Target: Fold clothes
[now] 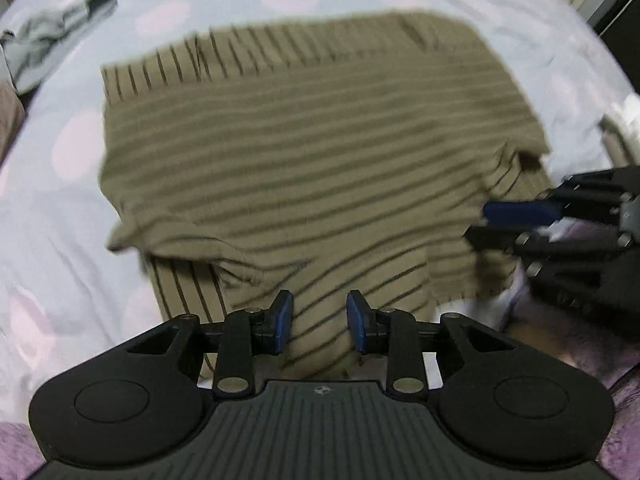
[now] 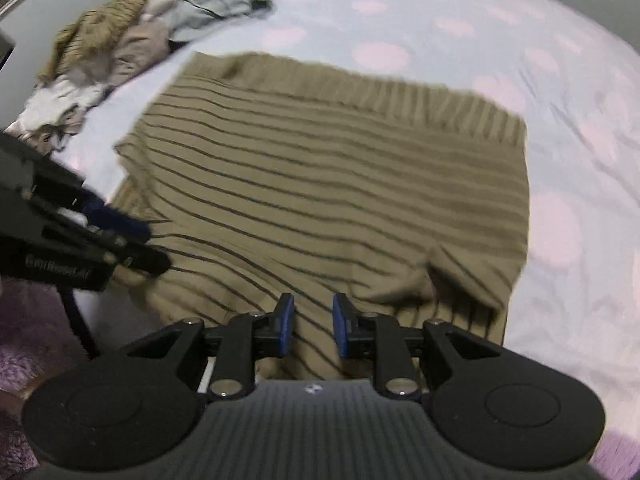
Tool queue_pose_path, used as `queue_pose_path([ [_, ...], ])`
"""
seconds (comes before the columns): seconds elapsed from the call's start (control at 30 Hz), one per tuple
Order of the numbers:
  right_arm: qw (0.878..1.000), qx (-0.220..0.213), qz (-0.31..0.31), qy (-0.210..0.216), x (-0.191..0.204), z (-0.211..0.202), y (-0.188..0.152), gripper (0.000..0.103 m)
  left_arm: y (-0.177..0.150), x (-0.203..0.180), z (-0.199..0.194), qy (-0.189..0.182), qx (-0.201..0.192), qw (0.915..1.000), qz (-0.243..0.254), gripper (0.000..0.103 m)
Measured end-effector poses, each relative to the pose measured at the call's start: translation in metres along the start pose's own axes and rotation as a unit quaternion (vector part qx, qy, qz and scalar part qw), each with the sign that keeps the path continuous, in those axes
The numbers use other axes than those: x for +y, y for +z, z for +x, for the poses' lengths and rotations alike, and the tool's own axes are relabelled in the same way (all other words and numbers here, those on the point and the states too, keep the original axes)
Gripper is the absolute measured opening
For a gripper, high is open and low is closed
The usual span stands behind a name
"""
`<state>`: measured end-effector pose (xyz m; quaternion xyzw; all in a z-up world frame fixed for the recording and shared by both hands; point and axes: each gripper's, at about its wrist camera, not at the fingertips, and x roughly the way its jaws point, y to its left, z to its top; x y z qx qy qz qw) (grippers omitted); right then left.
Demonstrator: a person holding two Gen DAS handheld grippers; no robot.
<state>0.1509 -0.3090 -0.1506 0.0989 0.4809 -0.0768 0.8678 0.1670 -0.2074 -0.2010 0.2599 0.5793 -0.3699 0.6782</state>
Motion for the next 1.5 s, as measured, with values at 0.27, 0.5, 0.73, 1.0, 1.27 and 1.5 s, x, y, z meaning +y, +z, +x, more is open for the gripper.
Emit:
queue_pose_path([
  [0.27,0.999,0.028,0.02,-0.019,-0.005,0.018,-0.006,0.023,-0.005,0.005,-0.007,0.0,-0.013,0.9999,-0.01,0.028],
  [0.5,0.992,-0.095,0.077,0.035,-0.025,-0.016,-0.016,0.032,-0.006,0.028,-0.06,-0.03,-0.16,0.9854,-0.05,0.028],
  [0.73,0.975,-0.154,0.16,-0.013,-0.054,-0.025,-0.002,0.057,0.021,0.073,-0.082,0.034,-0.262,0.9511,-0.16,0.052],
  [1.0,0.961,-0.166,0.197,-0.096,-0.096,-0.016,0.025,0.04,0.031,0.116,-0.057,0.02,-0.266,0.9475,-0.177,0.052],
  [1.27,0.972,-0.12,0.182,-0.091,-0.099,0.029,0.03,0.031,0.039,0.129,-0.009,-0.002,-0.207,0.9581,-0.198,0.03],
  [1.5,0.973,-0.063,0.202,-0.088,-0.107,0.054,0.027,0.032,0.045,0.12,0.012,0.03,-0.161,0.9723,-0.167,0.03],
])
